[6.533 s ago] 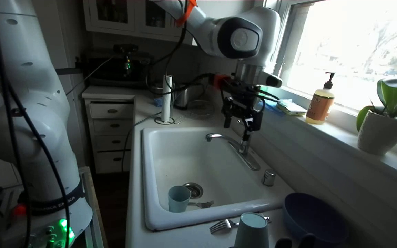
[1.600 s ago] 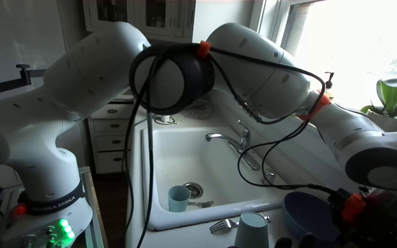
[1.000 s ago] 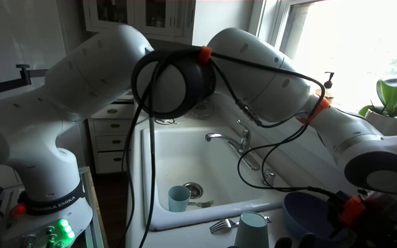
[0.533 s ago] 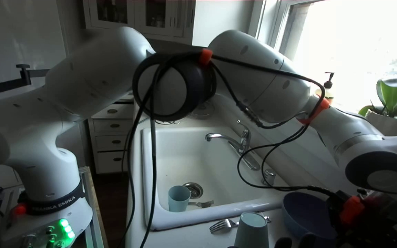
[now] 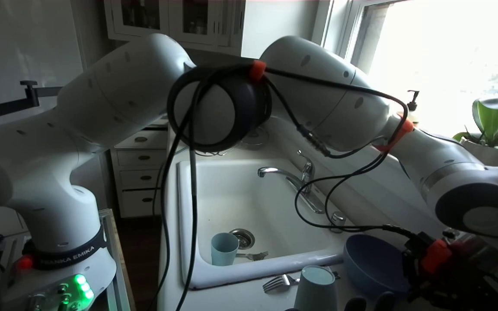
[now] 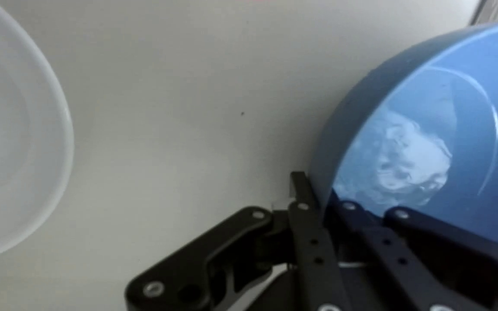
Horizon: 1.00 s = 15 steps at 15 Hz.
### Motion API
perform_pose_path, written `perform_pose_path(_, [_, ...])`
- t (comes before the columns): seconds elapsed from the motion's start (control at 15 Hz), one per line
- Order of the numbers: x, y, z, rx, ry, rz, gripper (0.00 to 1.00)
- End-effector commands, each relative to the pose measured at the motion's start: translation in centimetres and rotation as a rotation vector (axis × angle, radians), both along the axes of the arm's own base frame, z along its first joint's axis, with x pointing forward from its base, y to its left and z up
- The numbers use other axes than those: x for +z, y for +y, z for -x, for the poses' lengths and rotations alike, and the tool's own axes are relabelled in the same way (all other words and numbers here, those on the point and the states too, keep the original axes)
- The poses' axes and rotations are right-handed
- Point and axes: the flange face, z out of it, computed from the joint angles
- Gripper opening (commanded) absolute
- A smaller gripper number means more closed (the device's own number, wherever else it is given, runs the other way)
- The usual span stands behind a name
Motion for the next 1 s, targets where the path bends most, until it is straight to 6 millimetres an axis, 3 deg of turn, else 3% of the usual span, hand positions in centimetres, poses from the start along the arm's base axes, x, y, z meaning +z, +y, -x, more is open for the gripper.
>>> perform_pose_path(0.0, [2.2,1.0,-0.3,0.043,-0.006,-0.05,0.01])
perform_pose_path(0.53, [7.3,6.0,0.3,0.242,0.006,-0.05,0.01])
perform_pose_path(0.93, [10.1,9.2,3.5,0.323,0.02,0.002,0.01])
